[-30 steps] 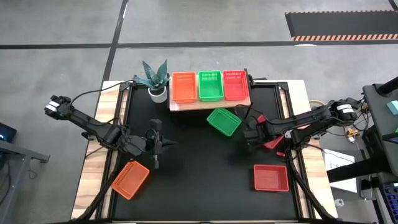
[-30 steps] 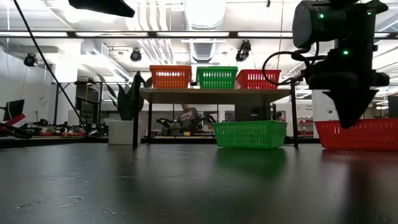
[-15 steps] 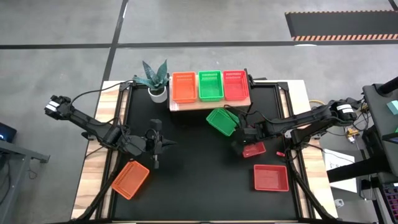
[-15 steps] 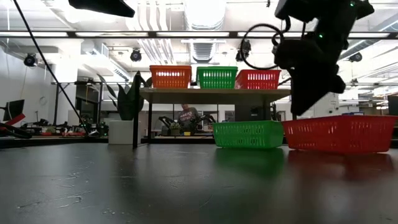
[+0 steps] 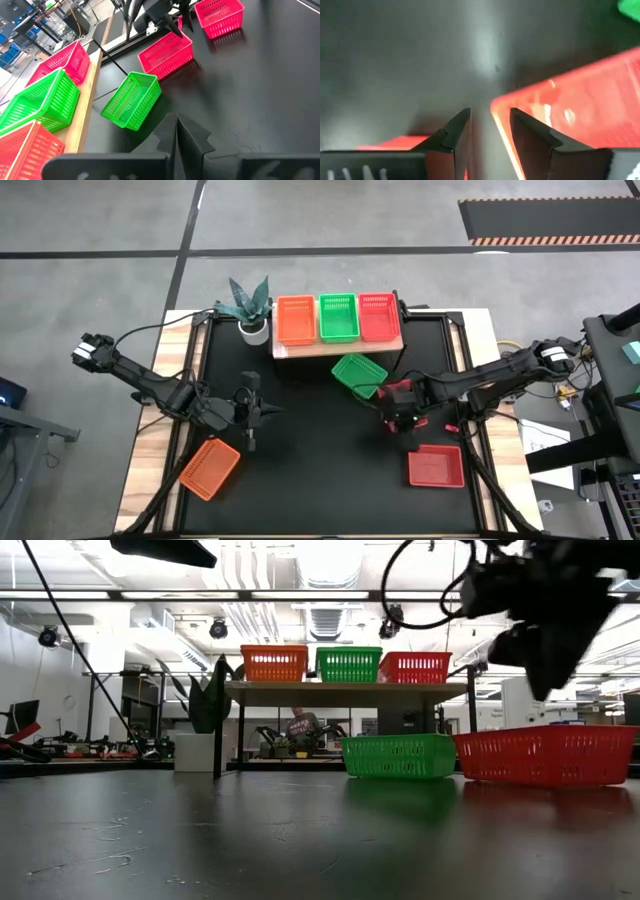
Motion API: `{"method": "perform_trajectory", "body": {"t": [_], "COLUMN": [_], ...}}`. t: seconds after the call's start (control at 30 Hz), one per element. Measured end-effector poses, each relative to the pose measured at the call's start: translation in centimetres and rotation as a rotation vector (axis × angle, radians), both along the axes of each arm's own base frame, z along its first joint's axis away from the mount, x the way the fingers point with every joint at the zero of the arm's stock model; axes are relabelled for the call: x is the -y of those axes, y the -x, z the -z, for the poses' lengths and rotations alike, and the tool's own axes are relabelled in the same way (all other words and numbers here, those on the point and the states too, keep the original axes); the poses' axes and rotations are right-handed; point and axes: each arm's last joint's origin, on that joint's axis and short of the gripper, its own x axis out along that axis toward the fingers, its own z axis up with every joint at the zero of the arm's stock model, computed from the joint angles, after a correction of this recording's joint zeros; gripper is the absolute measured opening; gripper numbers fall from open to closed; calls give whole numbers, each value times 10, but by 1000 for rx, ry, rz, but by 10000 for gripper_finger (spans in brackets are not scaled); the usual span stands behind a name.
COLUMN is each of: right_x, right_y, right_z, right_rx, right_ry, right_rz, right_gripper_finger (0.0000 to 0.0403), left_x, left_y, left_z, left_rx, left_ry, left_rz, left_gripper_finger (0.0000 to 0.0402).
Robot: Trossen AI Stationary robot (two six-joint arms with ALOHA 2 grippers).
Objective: Stack baskets on shelf by color
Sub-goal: Stack the top red bin on top of the red bin on the shelf
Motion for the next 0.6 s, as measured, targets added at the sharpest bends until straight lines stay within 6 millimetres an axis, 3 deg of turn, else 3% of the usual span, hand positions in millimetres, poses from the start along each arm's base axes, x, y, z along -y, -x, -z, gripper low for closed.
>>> {"method": "perform_trajectory", "body": {"t": [0.2, 0.6], "right_x": [-10, -15], "right_y": [14, 18], "right_z": [7, 11], "right_rx": [-92, -85], "right_ry": [112, 214], "right_rz": [-51, -67], "right_gripper_finger": [126, 123], "left_x": [0, 0], "left_y": [0, 0], "left_z": [0, 0], "left_rx": [0, 0], "left_ry": [0, 0], "left_rz": [0, 0], "left_gripper_finger": [0, 0]}}
